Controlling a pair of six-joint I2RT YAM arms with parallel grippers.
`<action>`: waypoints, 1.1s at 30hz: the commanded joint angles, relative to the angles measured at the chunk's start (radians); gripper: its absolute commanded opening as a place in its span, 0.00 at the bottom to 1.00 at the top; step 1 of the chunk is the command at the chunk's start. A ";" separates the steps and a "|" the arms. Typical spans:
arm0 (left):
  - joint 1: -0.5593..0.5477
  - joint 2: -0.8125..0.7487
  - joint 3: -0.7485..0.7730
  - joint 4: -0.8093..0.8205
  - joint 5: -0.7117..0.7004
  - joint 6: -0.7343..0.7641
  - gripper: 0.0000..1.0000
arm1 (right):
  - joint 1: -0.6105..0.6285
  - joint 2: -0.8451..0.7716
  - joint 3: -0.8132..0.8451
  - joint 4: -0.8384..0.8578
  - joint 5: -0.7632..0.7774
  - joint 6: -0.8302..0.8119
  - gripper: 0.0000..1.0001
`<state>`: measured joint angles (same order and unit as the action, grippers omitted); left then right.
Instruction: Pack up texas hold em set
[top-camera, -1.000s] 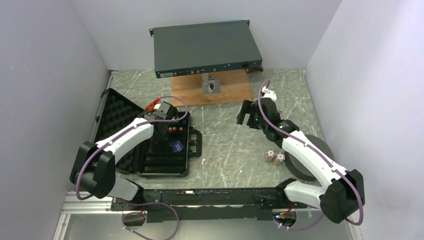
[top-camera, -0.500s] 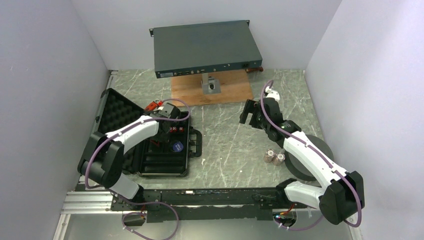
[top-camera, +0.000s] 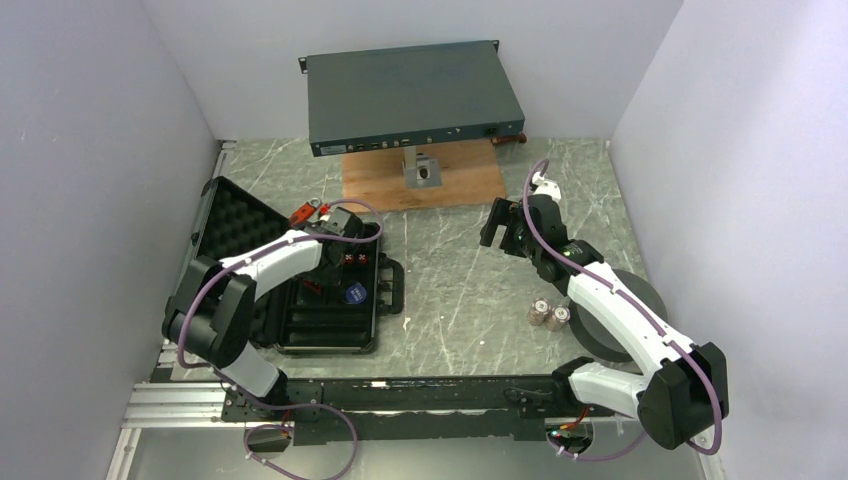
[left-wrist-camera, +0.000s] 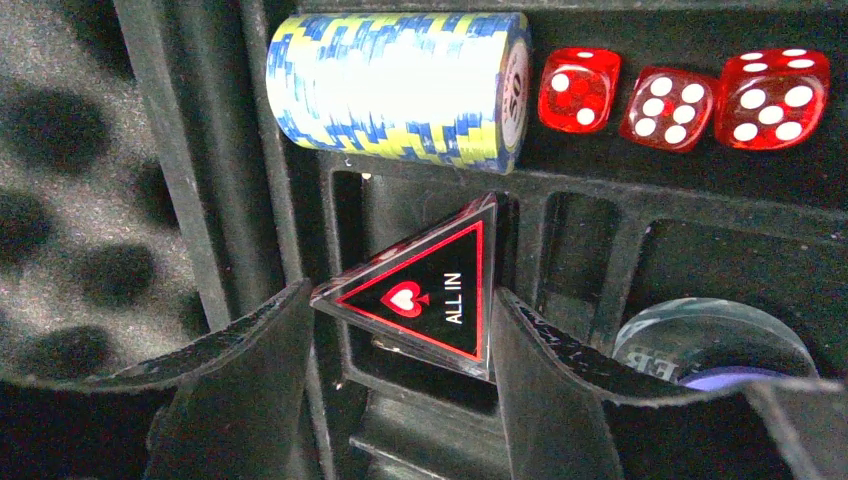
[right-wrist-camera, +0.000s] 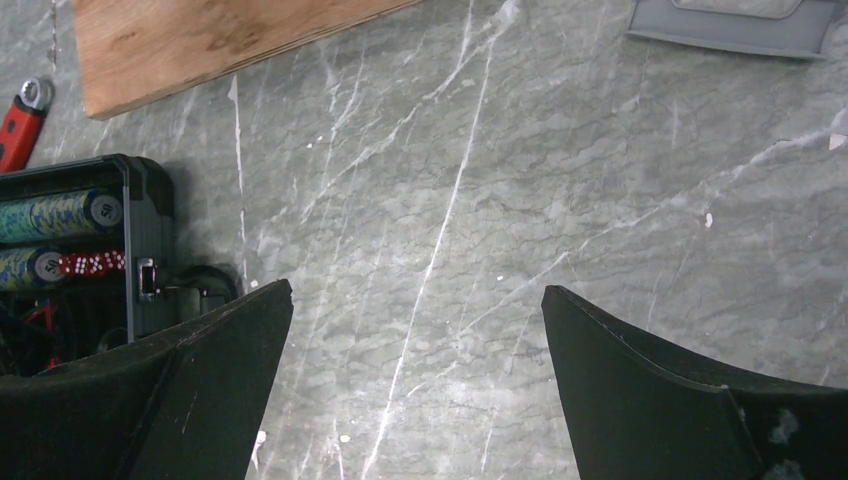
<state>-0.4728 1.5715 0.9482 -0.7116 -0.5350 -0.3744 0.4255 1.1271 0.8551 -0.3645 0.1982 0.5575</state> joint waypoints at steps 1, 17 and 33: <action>-0.008 0.013 -0.006 0.024 0.007 0.019 0.00 | -0.007 -0.014 -0.005 0.042 -0.006 -0.013 1.00; -0.035 0.016 -0.006 0.018 0.050 0.024 0.03 | -0.010 -0.020 -0.002 0.040 -0.014 -0.013 1.00; -0.050 -0.055 -0.019 0.005 0.106 0.002 0.51 | -0.011 -0.033 -0.008 0.035 -0.010 -0.013 1.00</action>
<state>-0.4999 1.5745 0.9352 -0.7227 -0.5220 -0.3527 0.4198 1.1240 0.8551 -0.3645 0.1955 0.5571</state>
